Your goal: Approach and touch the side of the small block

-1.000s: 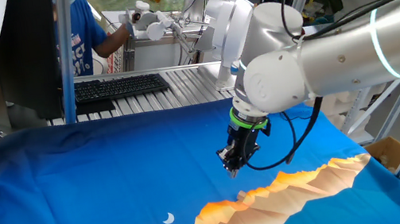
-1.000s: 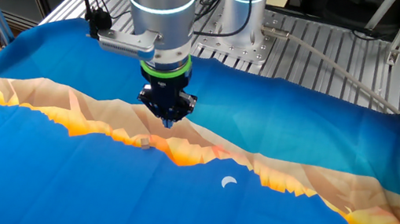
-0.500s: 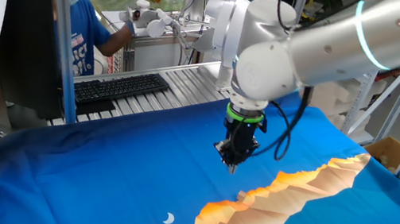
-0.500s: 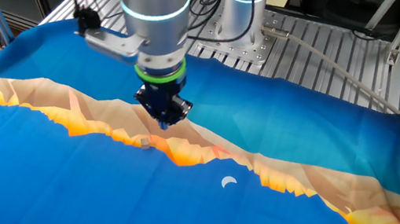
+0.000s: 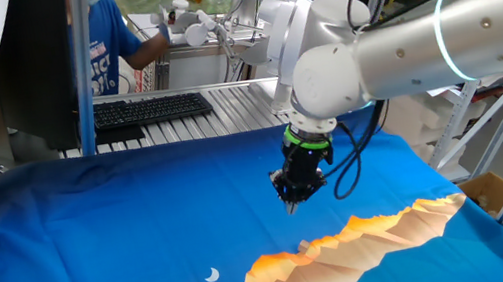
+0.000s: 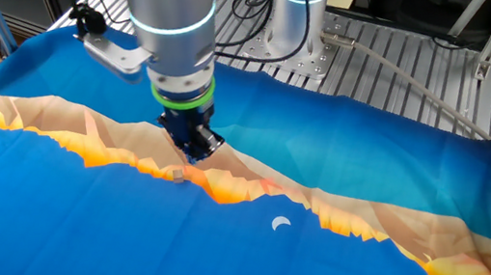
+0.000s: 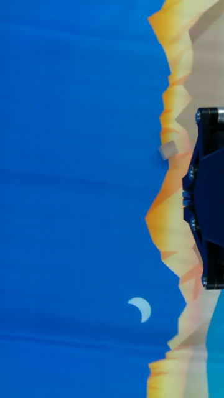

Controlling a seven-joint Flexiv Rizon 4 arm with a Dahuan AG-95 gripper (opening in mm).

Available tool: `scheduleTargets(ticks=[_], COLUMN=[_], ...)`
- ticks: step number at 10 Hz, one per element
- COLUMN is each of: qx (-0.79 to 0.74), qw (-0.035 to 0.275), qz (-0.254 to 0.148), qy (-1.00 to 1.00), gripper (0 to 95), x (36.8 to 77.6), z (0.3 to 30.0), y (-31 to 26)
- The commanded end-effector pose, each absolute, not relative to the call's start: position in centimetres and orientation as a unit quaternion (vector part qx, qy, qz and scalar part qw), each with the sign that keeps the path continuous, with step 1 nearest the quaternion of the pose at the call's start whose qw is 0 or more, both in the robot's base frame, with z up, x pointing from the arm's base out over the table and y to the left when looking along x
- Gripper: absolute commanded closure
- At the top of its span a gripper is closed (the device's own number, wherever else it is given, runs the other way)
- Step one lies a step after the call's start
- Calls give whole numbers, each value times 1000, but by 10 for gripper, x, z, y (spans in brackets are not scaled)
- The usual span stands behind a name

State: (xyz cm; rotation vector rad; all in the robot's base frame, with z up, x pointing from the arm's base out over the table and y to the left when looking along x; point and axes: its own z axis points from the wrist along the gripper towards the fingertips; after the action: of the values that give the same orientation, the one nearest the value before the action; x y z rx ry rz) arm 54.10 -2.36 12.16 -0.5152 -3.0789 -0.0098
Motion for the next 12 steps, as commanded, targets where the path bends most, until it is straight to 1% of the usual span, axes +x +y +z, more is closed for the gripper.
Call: scheduleTargets(ticks=[1,3,8,10,12], qx=[-258,-285,-301,-304,-322], qw=[5,4,-1,-1,9], qz=[-4,2,-4,-8,-24], qy=[-966,-959,-954,-953,-946], gripper=[950,950,950,950,950], x=[552,551,541,541,546], z=[119,111,79,77,79], y=[-28,-33,-51,-51,-50])
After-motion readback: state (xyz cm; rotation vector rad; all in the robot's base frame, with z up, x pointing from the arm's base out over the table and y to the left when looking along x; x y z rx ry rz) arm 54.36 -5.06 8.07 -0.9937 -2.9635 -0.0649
